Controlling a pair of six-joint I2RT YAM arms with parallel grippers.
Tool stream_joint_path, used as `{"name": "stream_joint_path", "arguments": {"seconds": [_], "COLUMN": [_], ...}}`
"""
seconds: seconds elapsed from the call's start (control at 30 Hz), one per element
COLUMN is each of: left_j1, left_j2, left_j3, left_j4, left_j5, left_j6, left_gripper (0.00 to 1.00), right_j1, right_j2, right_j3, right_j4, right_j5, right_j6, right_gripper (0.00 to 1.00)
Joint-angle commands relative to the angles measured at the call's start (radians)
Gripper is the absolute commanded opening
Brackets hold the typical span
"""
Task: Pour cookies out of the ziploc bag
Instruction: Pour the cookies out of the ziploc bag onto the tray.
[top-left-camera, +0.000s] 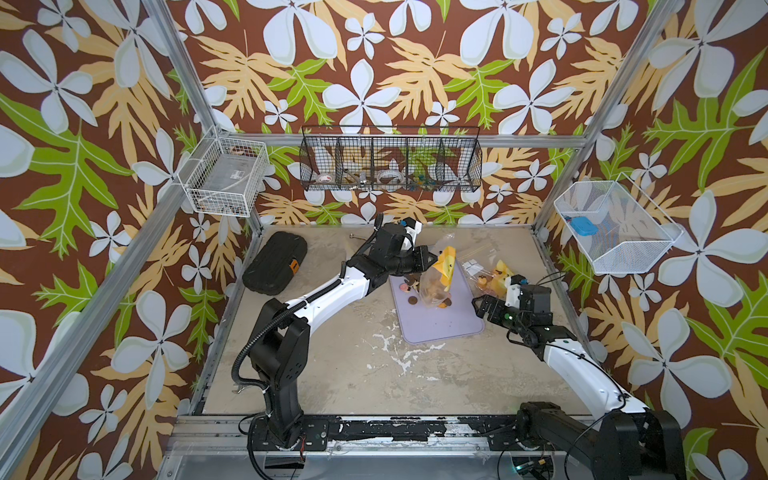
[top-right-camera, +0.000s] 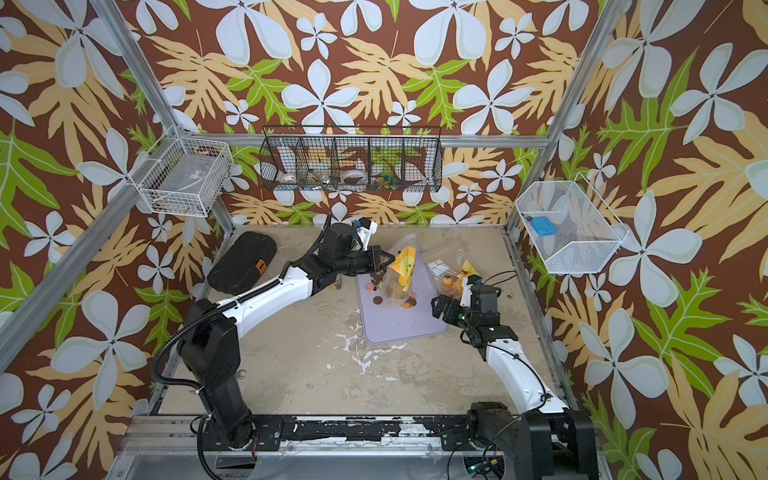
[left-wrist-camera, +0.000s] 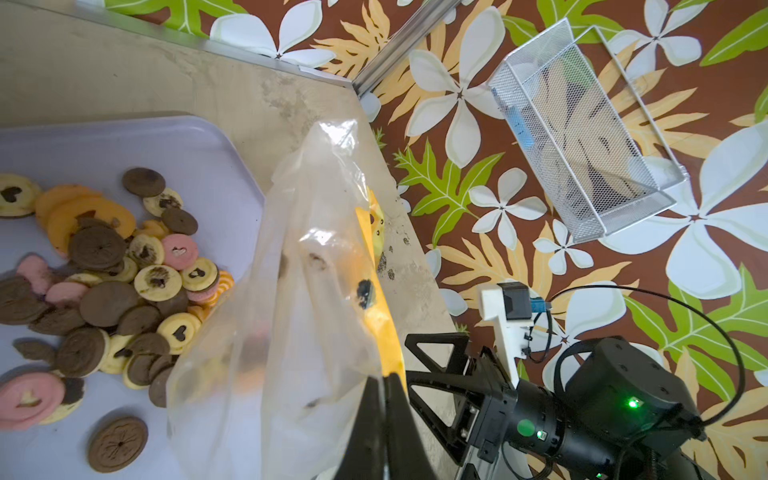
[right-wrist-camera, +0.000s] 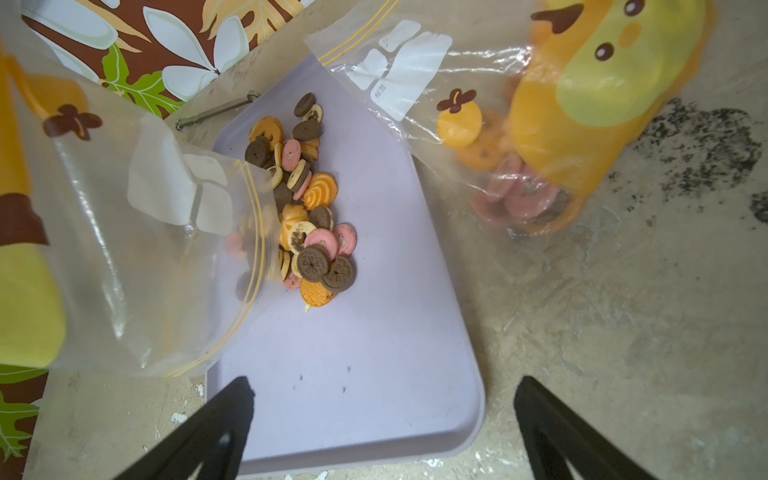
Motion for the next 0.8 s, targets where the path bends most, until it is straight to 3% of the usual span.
{"name": "stream_joint_path", "arguments": {"seconds": [0.0,0.33,0.57,0.77], "left_j1": [0.000,-0.006,0.000,0.001], "left_j2": [-0.043,-0.191,-0.044,-0.010], "left_j3": [-0.053,-0.156,-0.072,-0.073], "left_j4": [0.117,0.253,-0.011,-0.016], "left_j5": [0.069,0.015,-0.083,-0.067], "left_j6": [-0.006,0.051,0.033,0.007], "left_gripper": [0.00,0.00,0.00,0.00], "right_j1": [0.000,0.001,0.001,0.000], "right_j2": [0.007,0.019,0.031,0.029], "right_j3": [-0.002,-0.014,-0.013,-0.015], "right_j4": [0.025,0.038,0.044,0.039], "right_j5": [-0.006,-0.002,-0.008,-0.003], "right_j6": [0.002,-0.001,0.001,-0.005], "right_gripper": [1.00,1.00,1.00,1.00]}}
